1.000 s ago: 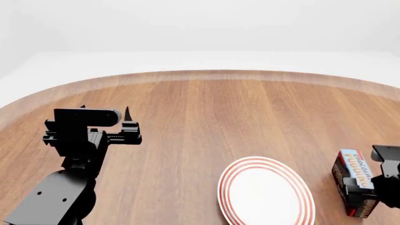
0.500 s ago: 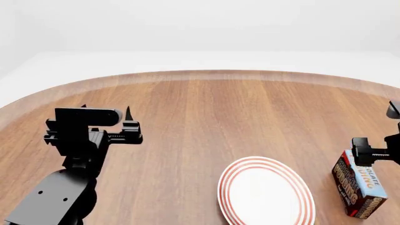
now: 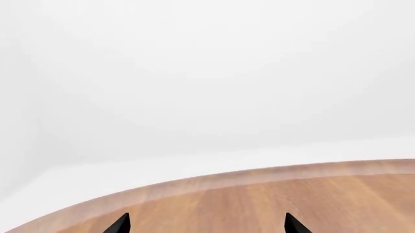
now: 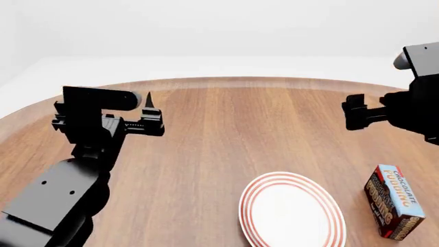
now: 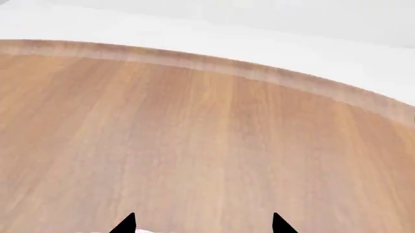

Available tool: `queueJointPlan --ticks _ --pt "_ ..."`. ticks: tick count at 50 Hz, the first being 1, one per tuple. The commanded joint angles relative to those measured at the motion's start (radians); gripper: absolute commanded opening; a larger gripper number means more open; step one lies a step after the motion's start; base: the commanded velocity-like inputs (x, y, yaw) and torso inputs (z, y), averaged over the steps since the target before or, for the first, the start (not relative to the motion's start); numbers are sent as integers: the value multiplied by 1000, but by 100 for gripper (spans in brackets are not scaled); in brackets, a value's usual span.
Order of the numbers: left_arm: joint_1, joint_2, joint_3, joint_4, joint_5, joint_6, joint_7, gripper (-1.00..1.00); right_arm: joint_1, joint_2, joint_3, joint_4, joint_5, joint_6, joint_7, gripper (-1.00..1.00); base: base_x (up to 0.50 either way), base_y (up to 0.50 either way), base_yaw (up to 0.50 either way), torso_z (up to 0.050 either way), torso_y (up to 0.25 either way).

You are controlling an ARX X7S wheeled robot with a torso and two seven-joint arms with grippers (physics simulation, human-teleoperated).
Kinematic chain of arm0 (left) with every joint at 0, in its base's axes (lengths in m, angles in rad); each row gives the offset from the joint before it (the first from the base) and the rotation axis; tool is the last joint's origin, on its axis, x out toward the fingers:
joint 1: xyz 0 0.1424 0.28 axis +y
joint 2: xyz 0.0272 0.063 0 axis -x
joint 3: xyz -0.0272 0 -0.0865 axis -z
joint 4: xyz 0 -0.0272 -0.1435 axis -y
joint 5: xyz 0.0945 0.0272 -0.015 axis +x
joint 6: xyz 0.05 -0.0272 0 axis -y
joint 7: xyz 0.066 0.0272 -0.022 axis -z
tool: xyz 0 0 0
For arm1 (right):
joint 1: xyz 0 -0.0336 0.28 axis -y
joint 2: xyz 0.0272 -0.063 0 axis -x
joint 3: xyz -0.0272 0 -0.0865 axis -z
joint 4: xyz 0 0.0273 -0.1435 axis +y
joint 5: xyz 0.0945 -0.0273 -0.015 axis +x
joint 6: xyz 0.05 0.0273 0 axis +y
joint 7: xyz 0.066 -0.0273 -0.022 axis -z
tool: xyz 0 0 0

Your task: Put the chocolate pudding to the right of the plate.

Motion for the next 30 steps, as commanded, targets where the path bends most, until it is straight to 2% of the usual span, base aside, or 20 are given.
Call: queueJointPlan --ticks 1,5,9,30 --pt "-160 24 32 -16 -21 -68 6 100 -154 -68 176 -402 109 -154 267 100 0 0 0 0 0" --pt "-187 29 41 -18 -20 -63 9 100 -211 -97 239 -473 142 -235 297 100 0 0 0 0 0" --pt "-193 27 45 -5 -23 -63 10 100 -235 -106 217 -511 92 -266 303 100 0 0 0 0 0" --pt "-187 23 55 3 -26 -50 7 100 -269 -109 205 -509 76 -303 262 100 0 0 0 0 0"
